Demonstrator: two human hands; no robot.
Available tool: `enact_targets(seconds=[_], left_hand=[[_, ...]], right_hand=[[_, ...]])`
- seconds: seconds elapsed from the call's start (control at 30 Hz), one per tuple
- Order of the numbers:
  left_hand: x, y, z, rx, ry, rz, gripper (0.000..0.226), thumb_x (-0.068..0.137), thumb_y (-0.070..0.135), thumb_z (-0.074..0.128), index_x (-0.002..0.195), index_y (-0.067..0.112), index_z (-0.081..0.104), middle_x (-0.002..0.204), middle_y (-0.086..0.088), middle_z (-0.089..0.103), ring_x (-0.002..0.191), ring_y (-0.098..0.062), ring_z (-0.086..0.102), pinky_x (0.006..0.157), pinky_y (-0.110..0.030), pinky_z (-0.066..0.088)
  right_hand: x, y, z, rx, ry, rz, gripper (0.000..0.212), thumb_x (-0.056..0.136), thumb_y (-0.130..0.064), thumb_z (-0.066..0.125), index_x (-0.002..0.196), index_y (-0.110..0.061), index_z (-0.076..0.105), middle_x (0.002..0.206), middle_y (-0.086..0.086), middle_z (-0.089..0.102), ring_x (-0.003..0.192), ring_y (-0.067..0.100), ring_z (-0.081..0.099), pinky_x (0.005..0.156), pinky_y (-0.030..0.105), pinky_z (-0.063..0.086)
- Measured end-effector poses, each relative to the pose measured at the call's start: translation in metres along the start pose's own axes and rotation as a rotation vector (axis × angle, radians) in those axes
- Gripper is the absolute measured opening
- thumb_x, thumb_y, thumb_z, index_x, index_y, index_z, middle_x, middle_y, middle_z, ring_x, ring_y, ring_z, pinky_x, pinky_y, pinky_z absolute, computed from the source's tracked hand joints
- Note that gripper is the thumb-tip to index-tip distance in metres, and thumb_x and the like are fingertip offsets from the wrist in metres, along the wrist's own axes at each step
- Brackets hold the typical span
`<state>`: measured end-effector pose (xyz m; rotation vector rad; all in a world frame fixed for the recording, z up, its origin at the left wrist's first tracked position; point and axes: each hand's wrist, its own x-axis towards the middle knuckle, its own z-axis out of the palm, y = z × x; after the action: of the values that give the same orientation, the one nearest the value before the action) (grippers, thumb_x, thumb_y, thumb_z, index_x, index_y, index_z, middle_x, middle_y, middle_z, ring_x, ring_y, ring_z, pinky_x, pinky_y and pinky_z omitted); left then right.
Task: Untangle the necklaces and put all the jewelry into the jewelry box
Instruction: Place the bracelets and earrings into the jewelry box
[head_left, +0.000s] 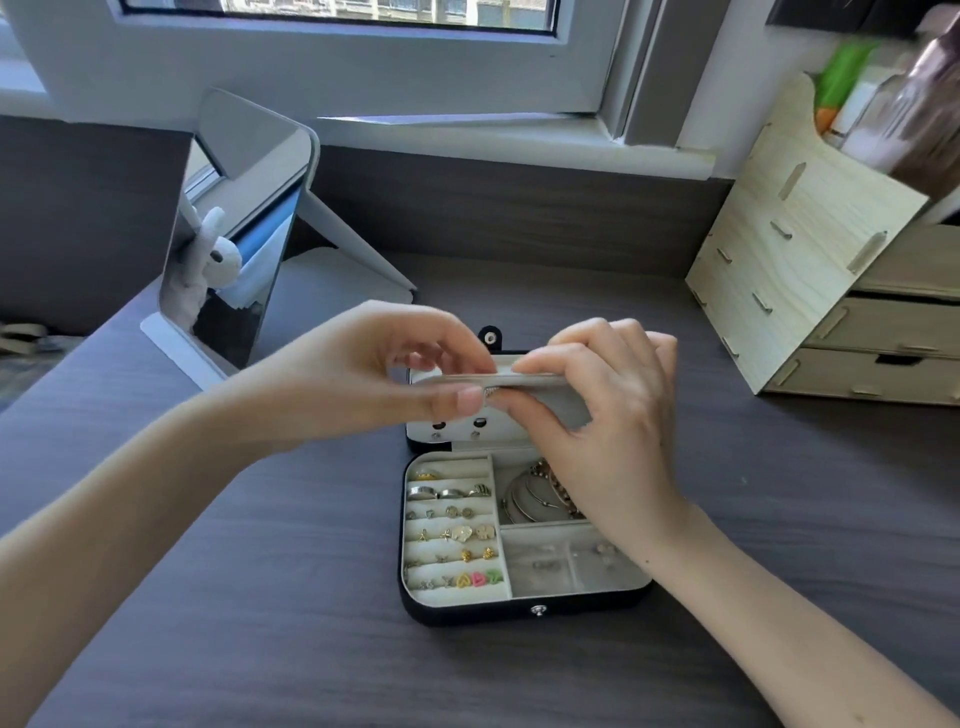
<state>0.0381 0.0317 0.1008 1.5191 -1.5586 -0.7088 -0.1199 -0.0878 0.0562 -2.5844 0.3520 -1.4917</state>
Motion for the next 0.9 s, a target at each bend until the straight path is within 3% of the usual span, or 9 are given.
enact_targets(seconds=[0.17, 0.27, 0.37, 0.53, 0.7, 0.9], left_hand=[[0.003, -0.006, 0.008, 0.059, 0.248, -0.012, 0.014, 0.074, 0.034, 0.066, 0.087, 0.03, 0.068, 0.087, 0.007, 0.07, 0.083, -0.009, 0.065, 0.073, -0.028, 0.055], [0.01, -0.013, 0.01, 0.018, 0.371, -0.047, 0.008, 0.079, 0.026, 0.067, 0.086, 0.029, 0.068, 0.088, 0.008, 0.07, 0.085, -0.011, 0.065, 0.074, -0.033, 0.055], [0.014, -0.022, 0.017, -0.038, 0.496, -0.078, 0.012, 0.082, 0.018, 0.068, 0.089, 0.029, 0.066, 0.087, 0.003, 0.069, 0.086, -0.014, 0.065, 0.076, -0.036, 0.055], [0.015, -0.034, 0.031, -0.125, 0.611, -0.152, 0.027, 0.086, 0.015, 0.065, 0.112, 0.023, 0.058, 0.102, 0.002, 0.065, 0.096, -0.015, 0.064, 0.077, -0.038, 0.057], [0.014, -0.04, 0.036, -0.142, 0.645, -0.184, 0.038, 0.087, 0.016, 0.064, 0.122, 0.024, 0.053, 0.112, -0.001, 0.063, 0.102, -0.02, 0.061, 0.081, -0.041, 0.056], [0.009, -0.047, 0.036, -0.126, 0.634, -0.174, 0.038, 0.088, 0.014, 0.063, 0.121, 0.028, 0.052, 0.118, 0.005, 0.061, 0.111, -0.017, 0.057, 0.092, -0.048, 0.05]], right_hand=[[0.0, 0.01, -0.022, 0.044, -0.06, 0.075, 0.029, 0.085, -0.041, 0.06, 0.1, -0.017, 0.068, 0.099, -0.005, 0.062, 0.097, 0.01, 0.053, 0.088, 0.032, 0.032], [-0.011, 0.037, -0.048, -0.033, -0.104, 0.141, 0.015, 0.086, -0.03, 0.061, 0.09, -0.019, 0.071, 0.094, -0.007, 0.064, 0.092, 0.014, 0.056, 0.083, 0.037, 0.037], [-0.03, 0.065, -0.072, -0.094, -0.371, 0.242, 0.006, 0.081, -0.023, 0.066, 0.081, -0.023, 0.072, 0.081, -0.011, 0.066, 0.08, 0.016, 0.058, 0.076, 0.042, 0.042], [-0.055, 0.075, -0.089, -0.222, -0.721, 0.351, 0.004, 0.078, -0.03, 0.074, 0.077, -0.032, 0.071, 0.079, -0.019, 0.062, 0.08, 0.009, 0.052, 0.072, 0.025, 0.028], [-0.066, 0.075, -0.087, -0.268, -0.757, 0.339, 0.004, 0.077, -0.027, 0.076, 0.077, -0.029, 0.072, 0.079, -0.018, 0.06, 0.076, 0.007, 0.046, 0.071, 0.026, 0.025], [-0.066, 0.076, -0.088, -0.261, -0.728, 0.356, 0.014, 0.08, -0.017, 0.073, 0.073, -0.026, 0.065, 0.075, -0.02, 0.055, 0.073, 0.009, 0.047, 0.07, 0.026, 0.03]])
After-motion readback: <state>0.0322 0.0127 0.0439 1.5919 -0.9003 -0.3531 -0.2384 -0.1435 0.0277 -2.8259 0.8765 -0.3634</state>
